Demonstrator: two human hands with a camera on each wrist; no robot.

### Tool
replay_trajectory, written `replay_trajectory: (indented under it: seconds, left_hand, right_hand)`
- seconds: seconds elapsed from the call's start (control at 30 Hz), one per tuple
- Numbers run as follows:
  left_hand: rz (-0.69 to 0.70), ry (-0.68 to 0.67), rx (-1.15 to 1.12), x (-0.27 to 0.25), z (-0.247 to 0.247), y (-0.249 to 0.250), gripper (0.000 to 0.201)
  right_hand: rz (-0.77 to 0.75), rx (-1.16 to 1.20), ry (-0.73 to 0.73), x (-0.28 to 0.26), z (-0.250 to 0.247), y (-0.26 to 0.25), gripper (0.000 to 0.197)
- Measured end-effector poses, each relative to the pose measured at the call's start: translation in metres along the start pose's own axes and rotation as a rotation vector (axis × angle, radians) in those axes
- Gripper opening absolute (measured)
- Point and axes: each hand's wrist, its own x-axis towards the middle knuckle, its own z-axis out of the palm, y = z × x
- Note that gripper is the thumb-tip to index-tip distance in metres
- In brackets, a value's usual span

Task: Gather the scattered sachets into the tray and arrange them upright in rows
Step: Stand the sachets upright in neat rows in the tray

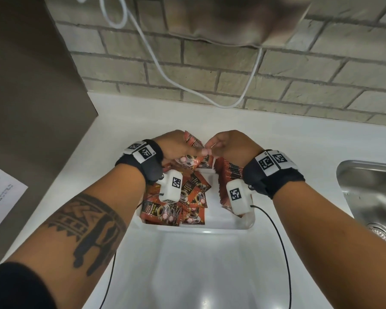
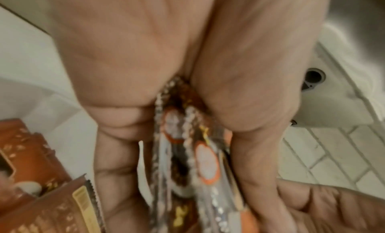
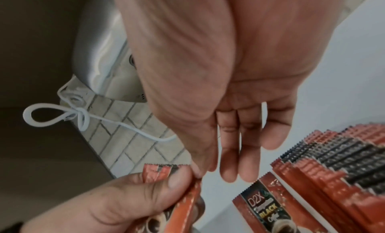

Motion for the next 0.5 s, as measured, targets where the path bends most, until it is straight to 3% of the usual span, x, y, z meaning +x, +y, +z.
replay_trajectory:
  seconds: [0.07,0.17,0.23,0.37,0.5]
  left_hand:
    - [0.025,0.015,-0.169,-0.001,0.004,-0.002,0.088]
    - [0.030,0.014,-0.383,-0.005,0.010,0.003,0.067]
    - [0.063,0.001,-0.432,-0.011,0.013,0.007,0.067]
    - [0.082,-0.073,-0.443,-0.012,0.012,0.003,0.048]
    - [0.148,0.017,-0.325,-0.010,0.013,0.003,0.026]
  right_hand:
    - [-0.029,0.138,0.008,0.001,0.001,-0.003,0.010]
    - [-0.051,0.215,0.037,0.001,-0.005,-0.008,0.017]
    - [-0.072,0.221,0.045,-0.003,-0.009,-0.013,0.016]
    - [-0.047,0.141,0.108,-0.009,-0.018,-0.015,0.011]
    - [-0.074,0.082,0.166,-0.014,-0.019,-0.021,0.007]
